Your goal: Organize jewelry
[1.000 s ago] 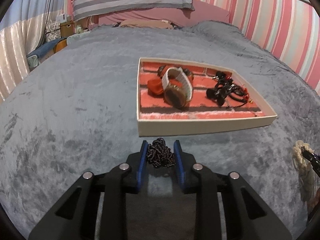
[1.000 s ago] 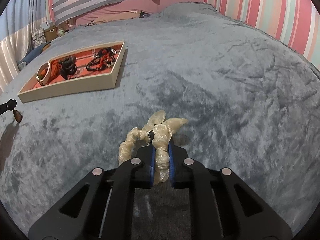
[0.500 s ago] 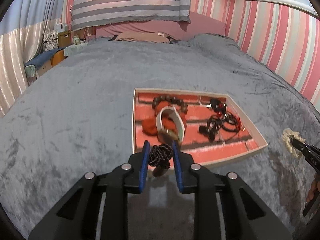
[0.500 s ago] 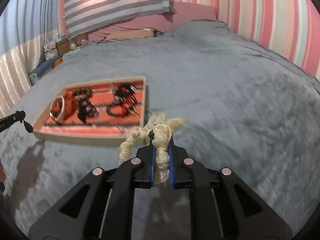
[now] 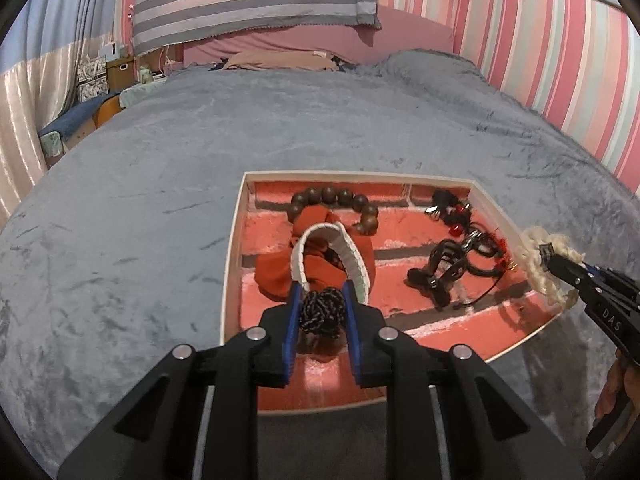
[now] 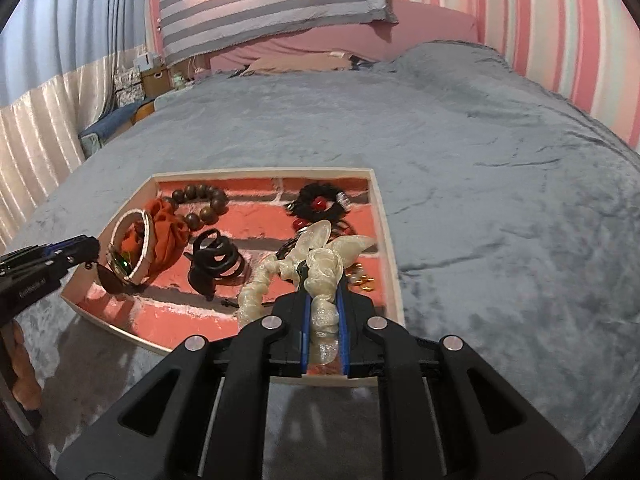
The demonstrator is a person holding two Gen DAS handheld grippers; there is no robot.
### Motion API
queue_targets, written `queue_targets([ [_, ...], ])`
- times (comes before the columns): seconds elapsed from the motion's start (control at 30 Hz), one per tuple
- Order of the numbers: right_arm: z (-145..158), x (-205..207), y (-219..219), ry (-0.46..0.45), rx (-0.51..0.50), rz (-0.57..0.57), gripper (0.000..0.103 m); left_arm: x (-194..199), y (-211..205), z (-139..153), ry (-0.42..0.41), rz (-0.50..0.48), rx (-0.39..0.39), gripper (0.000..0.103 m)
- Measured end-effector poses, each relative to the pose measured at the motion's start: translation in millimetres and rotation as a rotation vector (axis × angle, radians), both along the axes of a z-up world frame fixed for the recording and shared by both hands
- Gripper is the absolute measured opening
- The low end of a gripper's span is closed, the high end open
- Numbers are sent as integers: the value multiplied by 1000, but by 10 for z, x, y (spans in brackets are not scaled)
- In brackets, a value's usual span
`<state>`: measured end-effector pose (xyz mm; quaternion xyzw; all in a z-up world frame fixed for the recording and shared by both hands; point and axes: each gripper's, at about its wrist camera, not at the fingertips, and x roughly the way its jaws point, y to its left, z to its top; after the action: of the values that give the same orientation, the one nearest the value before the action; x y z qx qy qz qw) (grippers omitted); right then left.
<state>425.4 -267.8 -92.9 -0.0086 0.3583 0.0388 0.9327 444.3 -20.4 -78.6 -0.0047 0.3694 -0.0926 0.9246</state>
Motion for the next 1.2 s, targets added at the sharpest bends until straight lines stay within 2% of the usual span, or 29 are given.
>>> queue_targets([
  [0.27, -274, 112, 63, 43, -2, 13, 12, -3, -31, -84, -25, 10, 37, 21],
  [0.4, -351, 111, 84, 52, -10, 22, 17, -56, 9, -114, -17, 22, 41, 22],
  [0.47, -355, 98, 96, 52, -14, 25, 23, -84, 32, -116, -13, 21, 37, 22],
  [0.5, -352, 77, 96, 49, -17, 25, 33, -99, 46, -115, -13, 20, 34, 23],
  [0.53, -339, 61, 93, 45, -20, 24, 44, -111, 60, -115, -11, 21, 36, 25],
  [0.6, -306, 32, 87, 38, -22, 24, 52, -142, 89, -108, -17, 33, 46, 46],
  [0.67, -257, -6, 68, 32, -21, 23, 56, -188, 135, -87, -29, 38, 40, 47],
  [0.77, -157, -78, 35, 6, -13, 19, 69, -233, 185, -43, -29, 31, 13, 49],
  [0.8, -119, -113, 29, -4, -14, 18, 75, -253, 196, -21, -36, 30, 10, 59],
  [0.87, -22, -204, 25, -32, -23, 15, 83, -329, 221, 42, -62, 38, 16, 69],
  [0.93, 54, -307, 38, -54, -38, 13, 91, -435, 260, 121, -89, 40, 14, 71],
  [1.03, 168, -500, 29, -89, -43, 2, 98, -609, 337, 238, -112, 40, 4, 73],
  [1.1, 227, -641, 24, -106, -38, -7, 99, -754, 406, 306, -133, 55, 4, 93],
  [1.2, 280, -833, 19, -109, -16, -22, 99, -1010, 467, 400, -180, 74, 35, 95],
])
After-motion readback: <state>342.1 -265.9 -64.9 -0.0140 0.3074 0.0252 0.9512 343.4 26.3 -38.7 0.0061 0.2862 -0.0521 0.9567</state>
